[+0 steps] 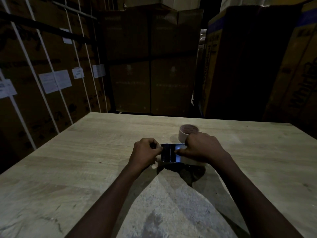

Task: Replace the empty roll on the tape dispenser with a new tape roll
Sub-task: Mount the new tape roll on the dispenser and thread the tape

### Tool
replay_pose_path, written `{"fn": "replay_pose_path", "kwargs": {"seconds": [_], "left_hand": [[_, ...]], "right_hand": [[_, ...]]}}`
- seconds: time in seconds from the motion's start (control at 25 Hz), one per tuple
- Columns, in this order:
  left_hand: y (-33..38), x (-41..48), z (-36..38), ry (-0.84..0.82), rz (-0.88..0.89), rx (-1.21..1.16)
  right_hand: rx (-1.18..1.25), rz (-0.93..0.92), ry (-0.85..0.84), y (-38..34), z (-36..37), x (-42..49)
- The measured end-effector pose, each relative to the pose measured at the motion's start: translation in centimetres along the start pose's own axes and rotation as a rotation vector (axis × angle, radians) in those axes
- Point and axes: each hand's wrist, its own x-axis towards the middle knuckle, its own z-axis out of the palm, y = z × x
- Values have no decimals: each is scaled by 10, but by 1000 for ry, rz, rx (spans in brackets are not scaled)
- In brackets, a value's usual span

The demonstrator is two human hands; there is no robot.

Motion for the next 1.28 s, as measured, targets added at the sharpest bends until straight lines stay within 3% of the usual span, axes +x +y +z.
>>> {"fn": "replay_pose_path", "kwargs": {"seconds": [0.44, 0.88, 1.16, 1.28], "left_hand": [[1, 0, 6, -2, -17, -55], [-1, 3, -5, -276, 8, 52], [-4, 4, -3, -249, 37, 85], [-3, 2, -2, -184, 12, -6]], "right_hand": [[15, -7, 6, 1, 1, 0], [32, 3, 16, 3, 4, 3], [29, -5, 19, 4, 5, 2], [24, 0, 13, 3, 4, 2]]}}
